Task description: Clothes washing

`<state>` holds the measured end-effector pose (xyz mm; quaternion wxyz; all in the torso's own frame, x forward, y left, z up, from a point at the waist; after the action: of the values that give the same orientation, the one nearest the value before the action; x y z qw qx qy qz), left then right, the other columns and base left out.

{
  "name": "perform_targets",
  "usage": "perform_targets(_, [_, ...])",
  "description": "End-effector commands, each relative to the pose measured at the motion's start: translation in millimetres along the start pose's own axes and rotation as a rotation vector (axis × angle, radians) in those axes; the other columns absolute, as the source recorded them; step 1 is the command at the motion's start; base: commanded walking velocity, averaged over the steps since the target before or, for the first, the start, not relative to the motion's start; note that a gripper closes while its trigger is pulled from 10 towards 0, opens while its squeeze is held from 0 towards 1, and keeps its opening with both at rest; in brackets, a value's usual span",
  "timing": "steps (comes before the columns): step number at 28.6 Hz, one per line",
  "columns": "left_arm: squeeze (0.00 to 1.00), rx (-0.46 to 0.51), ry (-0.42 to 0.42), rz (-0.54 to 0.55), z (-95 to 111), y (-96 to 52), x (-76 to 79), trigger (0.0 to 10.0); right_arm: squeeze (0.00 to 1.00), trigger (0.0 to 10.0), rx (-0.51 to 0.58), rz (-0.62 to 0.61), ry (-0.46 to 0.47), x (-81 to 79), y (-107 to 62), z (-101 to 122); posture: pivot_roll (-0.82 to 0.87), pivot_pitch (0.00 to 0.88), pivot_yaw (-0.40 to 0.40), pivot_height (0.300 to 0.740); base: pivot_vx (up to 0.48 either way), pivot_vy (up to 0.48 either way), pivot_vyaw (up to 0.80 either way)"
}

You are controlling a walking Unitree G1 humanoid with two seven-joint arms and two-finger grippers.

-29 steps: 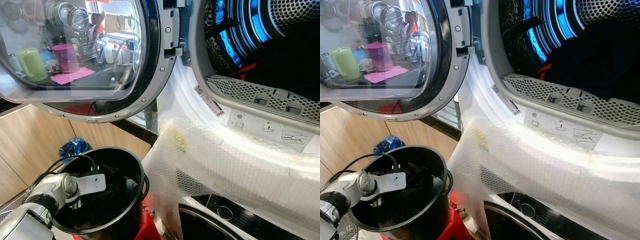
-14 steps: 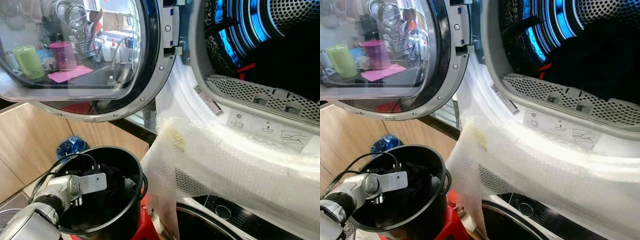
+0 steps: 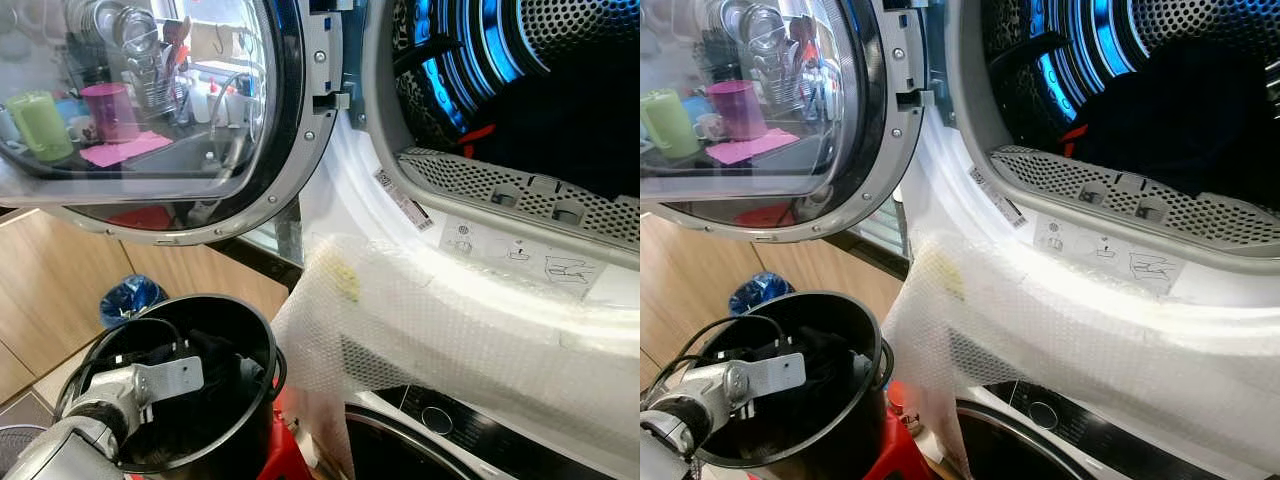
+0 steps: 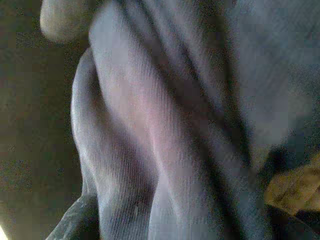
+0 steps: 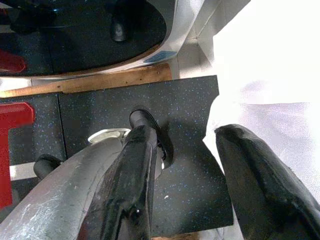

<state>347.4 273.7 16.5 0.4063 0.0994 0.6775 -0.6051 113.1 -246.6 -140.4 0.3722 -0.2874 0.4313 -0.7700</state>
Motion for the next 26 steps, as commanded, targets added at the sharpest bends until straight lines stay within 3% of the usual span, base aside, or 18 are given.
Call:
perform_targets(1, [0.0,-0.054,0.024,0.024,-15.8,-0.3,-3.5,10.0,0.0,10.0,0.012,0.005,0.022,-2.2,-0.2,1.8,-0.09,0.0,0.053,0.74,0.0,0.0,0.0])
perform_targets(6, [0.0,-0.075,0.011,0.081,-21.0,-2.6,-15.9,10.0,0.0,10.0,0.011,0.001,0.047,-1.8,-0.3,1.5,-0.09,0.008,0.052,0.74,0.0,0.0,0.0])
perform_targets(7, [0.0,-0.076,0.005,0.078,-21.5,-2.5,-15.6,9.0,0.0,10.0,0.009,-0.001,0.053,-1.5,-0.4,0.9,-0.09,0.008,0.052,0.74,0.0,0.0,0.0])
perform_targets(8, [0.0,-0.077,0.0,0.075,-21.9,-2.4,-14.7,3.1,0.0,10.0,0.007,-0.003,0.061,-0.9,-0.5,0.0,-0.09,0.011,0.054,0.74,0.0,0.0,0.0])
perform_targets(9, [0.0,-0.077,-0.003,0.073,-22.1,-2.3,-14.2,0.0,0.0,10.0,0.006,-0.005,0.063,-0.6,-0.6,-0.6,-0.09,0.011,0.054,0.74,0.0,0.0,0.0])
perform_targets(26, [0.0,-0.045,-0.008,0.015,-13.1,-0.5,-3.8,0.0,0.0,10.0,-0.003,-0.002,0.078,-1.8,-1.1,-4.2,-0.09,0.016,0.053,0.74,0.0,0.0,0.0])
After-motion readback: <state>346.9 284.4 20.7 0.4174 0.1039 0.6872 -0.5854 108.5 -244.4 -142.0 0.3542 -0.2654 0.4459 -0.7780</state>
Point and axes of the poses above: a point about 5 cm out from each wrist's last joint towards the gripper, its own y axis pointing out of the wrist towards the gripper, its own z axis along the axis of the wrist's last joint, x = y × z, the point moved 4 cm from there along y, pointing out of the wrist towards the gripper, and after that the axes turned 7 degrees about -y, right-handed, at the moved point
